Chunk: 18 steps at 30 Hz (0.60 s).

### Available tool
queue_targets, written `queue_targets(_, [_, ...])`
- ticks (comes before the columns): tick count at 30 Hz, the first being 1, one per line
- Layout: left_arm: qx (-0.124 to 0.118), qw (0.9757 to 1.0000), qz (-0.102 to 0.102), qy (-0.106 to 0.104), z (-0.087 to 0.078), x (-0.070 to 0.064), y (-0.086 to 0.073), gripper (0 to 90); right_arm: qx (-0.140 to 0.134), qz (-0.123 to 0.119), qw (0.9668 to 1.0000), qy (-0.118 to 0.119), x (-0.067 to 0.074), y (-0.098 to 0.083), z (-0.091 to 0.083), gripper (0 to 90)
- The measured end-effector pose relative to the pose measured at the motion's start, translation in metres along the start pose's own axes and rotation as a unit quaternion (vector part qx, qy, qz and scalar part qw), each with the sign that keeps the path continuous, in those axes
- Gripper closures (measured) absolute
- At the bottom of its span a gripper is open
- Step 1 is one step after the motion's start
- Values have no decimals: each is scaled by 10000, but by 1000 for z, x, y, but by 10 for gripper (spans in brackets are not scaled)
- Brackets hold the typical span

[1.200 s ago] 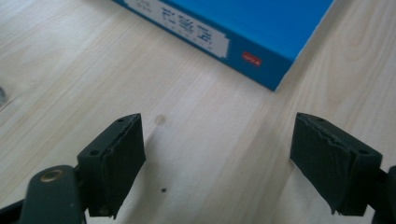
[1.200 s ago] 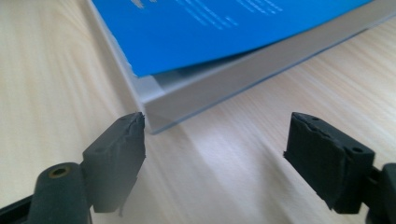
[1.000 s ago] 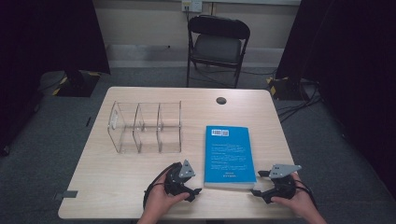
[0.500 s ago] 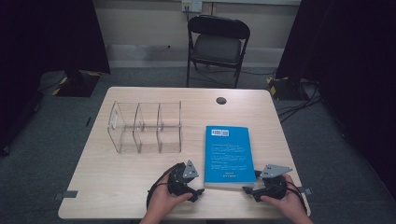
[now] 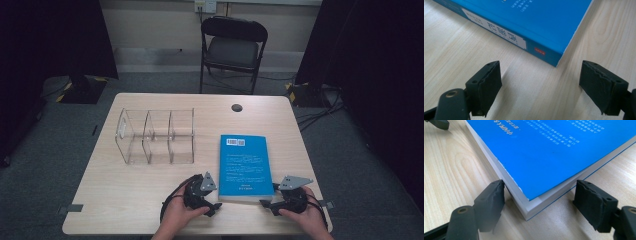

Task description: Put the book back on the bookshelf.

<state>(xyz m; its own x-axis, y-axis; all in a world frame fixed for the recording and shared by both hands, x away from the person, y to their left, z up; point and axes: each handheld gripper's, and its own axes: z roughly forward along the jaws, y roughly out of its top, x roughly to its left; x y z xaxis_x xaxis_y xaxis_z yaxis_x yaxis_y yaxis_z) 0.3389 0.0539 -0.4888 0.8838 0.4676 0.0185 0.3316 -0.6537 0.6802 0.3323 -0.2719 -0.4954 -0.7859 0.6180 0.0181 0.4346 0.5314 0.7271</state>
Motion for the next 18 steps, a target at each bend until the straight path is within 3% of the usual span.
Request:
queue_targets(7, [96, 10000, 7, -3, 0, 0, 0, 176, 40, 2, 10000, -29, 1, 1, -1, 249])
queue_targets(18, [32, 10000, 15, -32, -2, 0, 3, 176, -67, 129, 9999, 16, 1, 3, -5, 284])
